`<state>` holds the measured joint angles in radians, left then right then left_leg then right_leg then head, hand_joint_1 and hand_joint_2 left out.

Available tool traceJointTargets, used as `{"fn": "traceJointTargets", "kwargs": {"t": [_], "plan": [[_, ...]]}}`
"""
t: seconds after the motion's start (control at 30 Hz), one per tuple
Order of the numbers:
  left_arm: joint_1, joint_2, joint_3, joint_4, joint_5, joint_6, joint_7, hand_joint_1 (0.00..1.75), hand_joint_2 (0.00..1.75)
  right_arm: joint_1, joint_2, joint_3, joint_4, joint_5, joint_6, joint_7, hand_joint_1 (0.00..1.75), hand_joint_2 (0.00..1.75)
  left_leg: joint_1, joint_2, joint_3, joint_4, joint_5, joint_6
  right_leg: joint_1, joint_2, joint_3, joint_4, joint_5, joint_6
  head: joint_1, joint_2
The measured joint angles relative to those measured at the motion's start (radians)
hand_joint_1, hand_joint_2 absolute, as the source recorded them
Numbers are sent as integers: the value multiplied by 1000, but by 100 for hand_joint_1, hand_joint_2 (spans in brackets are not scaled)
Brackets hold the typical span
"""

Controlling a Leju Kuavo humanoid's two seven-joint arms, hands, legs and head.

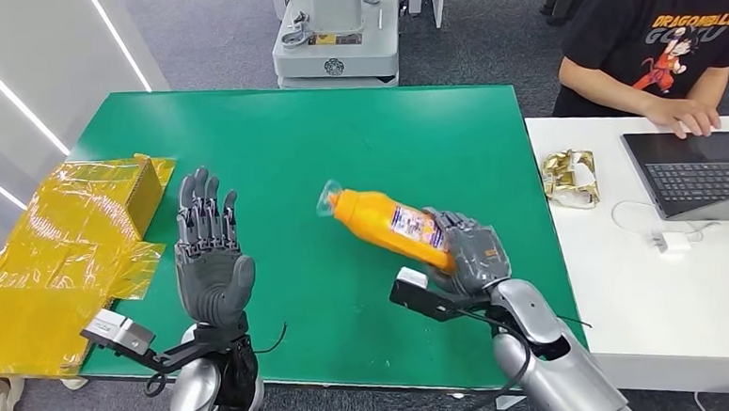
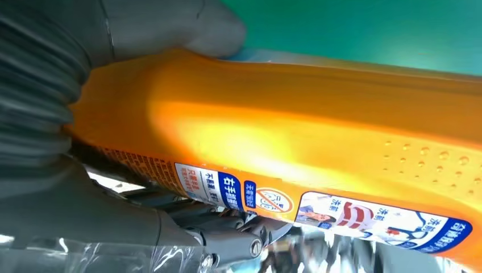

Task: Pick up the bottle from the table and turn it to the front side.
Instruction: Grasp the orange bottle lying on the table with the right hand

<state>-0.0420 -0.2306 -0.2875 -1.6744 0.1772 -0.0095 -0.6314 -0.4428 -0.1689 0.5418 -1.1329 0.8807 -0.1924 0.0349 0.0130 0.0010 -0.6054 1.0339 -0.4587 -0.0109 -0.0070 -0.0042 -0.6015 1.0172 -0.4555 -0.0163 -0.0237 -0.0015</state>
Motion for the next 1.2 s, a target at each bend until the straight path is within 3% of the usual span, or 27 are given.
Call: {"fn": "traceJointTargets", "kwargs": {"t": [0.23, 0.47, 0.9, 1.2], "plan": [[-22, -7, -4, 21, -19, 101, 36, 0, 175, 43, 63, -82, -68, -46, -237, -126, 175, 175, 0, 0, 0, 0, 0, 0, 0, 0, 0, 0, 0, 0, 0, 0], [-42, -7, -16, 59, 3, 136, 40, 0, 175, 65, 102, -99, -77, -64, -331, -189, 175, 175, 0, 0, 0, 0, 0, 0, 0, 0, 0, 0, 0, 0, 0, 0], [-50, -7, -62, 107, 8, 74, 66, 0, 175, 102, 143, -100, -99, -23, -294, -189, 175, 175, 0, 0, 0, 0, 0, 0, 0, 0, 0, 0, 0, 0, 0, 0], [-48, -6, -89, 116, 5, -2, 68, 0, 175, 104, 153, -83, -100, -3, -169, -203, 175, 175, 0, 0, 0, 0, 0, 0, 0, 0, 0, 0, 0, 0, 0, 0]]}}
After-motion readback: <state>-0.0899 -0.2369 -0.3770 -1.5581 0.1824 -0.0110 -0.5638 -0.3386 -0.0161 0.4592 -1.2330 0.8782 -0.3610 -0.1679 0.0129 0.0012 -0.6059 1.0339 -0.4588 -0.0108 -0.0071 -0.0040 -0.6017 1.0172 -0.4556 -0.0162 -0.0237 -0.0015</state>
